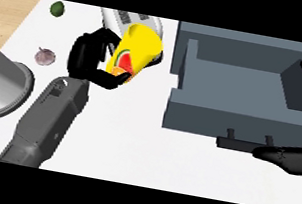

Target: Pick up the cup, place it into the drawer and close the drawer

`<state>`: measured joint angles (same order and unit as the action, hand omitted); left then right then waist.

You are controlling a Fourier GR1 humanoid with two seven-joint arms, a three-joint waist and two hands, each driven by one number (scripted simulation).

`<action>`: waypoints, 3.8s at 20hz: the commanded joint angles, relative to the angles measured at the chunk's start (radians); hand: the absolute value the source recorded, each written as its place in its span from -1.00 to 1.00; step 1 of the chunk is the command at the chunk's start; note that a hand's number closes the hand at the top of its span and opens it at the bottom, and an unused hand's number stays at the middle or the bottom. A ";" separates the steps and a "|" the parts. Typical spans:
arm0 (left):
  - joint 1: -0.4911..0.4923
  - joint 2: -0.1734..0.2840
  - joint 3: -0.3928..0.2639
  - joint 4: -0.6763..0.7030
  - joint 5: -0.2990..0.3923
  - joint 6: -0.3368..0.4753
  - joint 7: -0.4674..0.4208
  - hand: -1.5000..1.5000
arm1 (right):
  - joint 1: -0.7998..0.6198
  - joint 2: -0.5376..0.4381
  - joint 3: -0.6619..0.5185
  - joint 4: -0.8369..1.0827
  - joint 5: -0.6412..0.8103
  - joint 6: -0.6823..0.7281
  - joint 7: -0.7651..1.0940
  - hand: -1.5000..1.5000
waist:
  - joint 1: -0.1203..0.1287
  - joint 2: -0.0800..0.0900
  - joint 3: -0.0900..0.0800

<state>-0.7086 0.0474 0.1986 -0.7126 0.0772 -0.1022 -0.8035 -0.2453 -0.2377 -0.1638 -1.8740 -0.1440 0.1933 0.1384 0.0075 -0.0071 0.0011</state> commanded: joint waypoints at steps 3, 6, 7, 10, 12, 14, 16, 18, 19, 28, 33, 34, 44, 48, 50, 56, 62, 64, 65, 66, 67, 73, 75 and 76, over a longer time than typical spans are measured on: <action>-0.163 -0.029 -0.052 -0.179 0.007 0.075 0.288 1.00 | -0.025 -0.009 -0.004 0.013 0.010 -0.007 0.014 -1.00 | 0.001 -0.001 0.000; -0.253 -0.046 -0.136 -0.160 0.038 0.184 0.362 1.00 | -0.019 0.016 0.011 0.034 0.035 -0.013 -0.045 -1.00 | -0.016 0.004 0.000; -0.258 -0.047 -0.176 -0.204 0.065 0.219 0.422 1.00 | -0.054 0.014 0.004 0.045 0.035 -0.034 -0.009 -1.00 | -0.012 0.002 -0.001; -0.381 -0.047 -0.215 -0.106 0.082 0.315 0.443 1.00 | -0.041 0.003 -0.003 0.055 0.019 -0.002 -0.042 -1.00 | -0.031 0.008 -0.001; -0.427 -0.047 -0.211 -0.068 0.076 0.351 0.462 1.00 | -0.014 -0.003 -0.017 0.025 0.004 0.007 -0.041 -1.00 | -0.032 0.009 -0.001; -0.486 -0.047 -0.222 0.022 0.082 0.361 0.512 1.00 | -0.017 0.006 -0.006 0.041 0.005 0.009 -0.046 -1.00 | -0.039 0.013 0.000; -0.528 -0.047 -0.302 0.058 0.132 0.448 0.550 1.00 | -0.002 0.049 0.032 0.046 0.061 -0.028 -0.086 -1.00 | -0.050 0.013 0.000; -0.581 -0.047 -0.278 0.167 0.128 0.419 0.553 1.00 | -0.021 0.033 0.035 0.005 0.043 -0.022 -0.020 -1.00 | -0.063 0.018 0.000; -0.624 -0.047 -0.273 0.218 0.133 0.431 0.574 1.00 | -0.059 0.027 0.042 0.051 0.040 -0.003 -0.045 -1.00 | -0.076 0.026 0.000; -0.629 -0.047 -0.450 0.400 0.201 0.377 0.602 1.00 | -0.079 0.027 0.047 0.075 0.028 0.025 -0.092 -1.00 | -0.128 0.041 0.001; -0.604 -0.047 -0.538 0.405 0.232 0.341 0.606 1.00 | -0.138 0.017 0.045 0.080 -0.006 0.035 -0.042 -1.00 | -0.177 0.049 0.001; -0.589 -0.047 -0.554 0.409 0.228 0.374 0.588 1.00 | -0.150 0.015 0.051 0.066 -0.006 0.037 -0.037 -1.00 | -0.189 0.051 0.001; -0.541 -0.047 -0.501 0.307 0.433 0.331 0.461 -1.00 | -0.190 0.039 0.157 0.089 -0.158 0.213 -0.030 1.00 | -0.203 0.056 -0.001; -0.541 -0.047 -0.489 0.277 0.489 0.325 0.357 -1.00 | -0.170 0.033 0.249 0.118 -0.197 0.319 -0.005 1.00 | -0.183 0.057 -0.002; -0.546 -0.047 -0.479 0.275 0.522 0.382 0.340 -1.00 | -0.163 -0.051 0.262 0.107 -0.209 0.405 0.039 1.00 | -0.187 0.047 -0.001; -0.552 -0.047 -0.469 0.308 0.559 0.404 0.301 -1.00 | -0.074 -0.178 0.331 0.086 -0.007 0.468 0.073 -1.00 | -0.110 0.026 -0.001; -0.556 -0.047 -0.433 0.341 0.583 0.393 0.279 -1.00 | -0.004 -0.147 0.441 0.114 0.378 0.319 -0.041 -1.00 | -0.055 0.025 0.000; -0.533 -0.046 -0.418 0.329 0.588 0.372 0.248 -1.00 | -0.025 -0.115 0.461 0.194 0.442 0.260 -0.029 -1.00 | -0.029 0.021 0.000; -0.510 -0.047 -0.457 0.291 0.613 0.397 0.251 -1.00 | -0.089 -0.135 0.441 0.309 0.438 0.296 -0.085 -1.00 | -0.027 0.021 0.000; -0.450 -0.047 -0.442 0.290 0.590 0.351 0.230 -1.00 | -0.032 -0.139 0.466 0.300 0.493 0.257 -0.117 -1.00 | -0.007 0.015 0.000; -0.472 -0.023 -0.437 0.282 0.590 0.329 0.256 -1.00 | -0.013 -0.123 0.505 0.375 0.551 0.219 -0.164 -1.00 | 0.005 0.016 0.000; -0.377 -0.005 -0.429 0.199 0.601 0.300 0.229 -1.00 | -0.194 -0.076 0.521 0.778 0.651 0.160 -0.272 1.00 | 0.066 0.018 0.001; -0.355 0.022 -0.427 0.183 0.596 0.290 0.220 -1.00 | -0.263 -0.058 0.498 0.914 0.671 0.123 -0.327 1.00 | 0.066 0.021 0.001; -0.324 0.021 -0.431 0.138 0.603 0.302 0.257 -1.00 | -0.261 -0.038 0.503 0.957 0.697 0.077 -0.341 1.00 | 0.068 0.012 0.001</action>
<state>-1.0923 0.0456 -0.2337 -0.5081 0.6738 0.2126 -0.5646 -0.4327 -0.3118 0.3461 -1.1270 0.4875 0.3500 -0.1315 0.0531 0.0099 0.0019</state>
